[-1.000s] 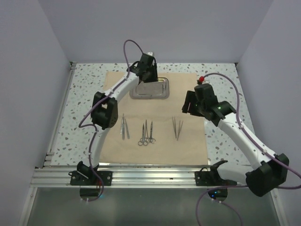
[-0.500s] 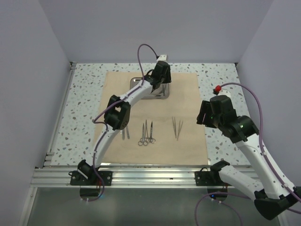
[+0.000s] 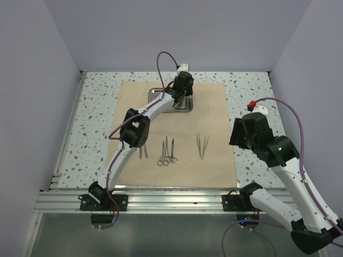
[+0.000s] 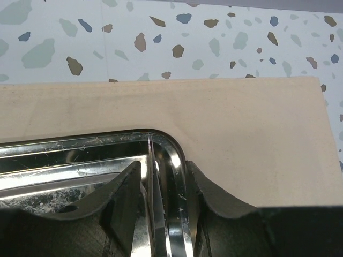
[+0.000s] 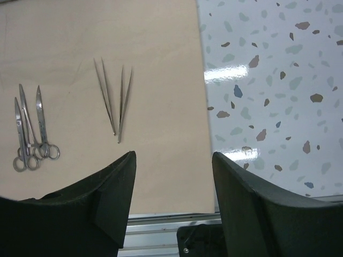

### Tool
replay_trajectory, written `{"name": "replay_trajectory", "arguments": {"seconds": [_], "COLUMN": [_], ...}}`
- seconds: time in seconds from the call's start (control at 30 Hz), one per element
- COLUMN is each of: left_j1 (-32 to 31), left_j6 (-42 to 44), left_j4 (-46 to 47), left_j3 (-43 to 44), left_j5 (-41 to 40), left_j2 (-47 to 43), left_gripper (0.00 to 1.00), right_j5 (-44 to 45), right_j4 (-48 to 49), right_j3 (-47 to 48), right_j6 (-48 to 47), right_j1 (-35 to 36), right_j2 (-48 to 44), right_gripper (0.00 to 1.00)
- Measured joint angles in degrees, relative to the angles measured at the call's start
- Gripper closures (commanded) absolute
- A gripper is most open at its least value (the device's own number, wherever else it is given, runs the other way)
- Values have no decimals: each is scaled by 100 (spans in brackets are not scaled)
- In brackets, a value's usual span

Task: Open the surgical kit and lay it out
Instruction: Pick up the medical item from the container.

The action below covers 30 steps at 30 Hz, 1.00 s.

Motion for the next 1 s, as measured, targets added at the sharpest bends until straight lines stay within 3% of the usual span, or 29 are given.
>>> {"name": "replay_trajectory", "arguments": {"seconds": [0.33,0.47,0.6,1.0], "left_j1": [-57,-79,-85,-85], "left_j6": [-11,-31,-111,-118], "left_j4": [-92,-131,-223,-238], "left_j3": [37,138,192,199], "left_j5": [-17,-37,-39,37], "left_j2": [267,348,376,361], "left_gripper": [63,76,99,100], "right_j5": [94,98,103,92], "right_j4": [7,9,11,61], "right_j3": [-22,-28,-37,-131], "right_j6": [-118,-142,-155,-157], "right_j1": [0,0,0,0], "right_j2": [70,63,63,-76], "right_gripper": [38,38,38,40]}}
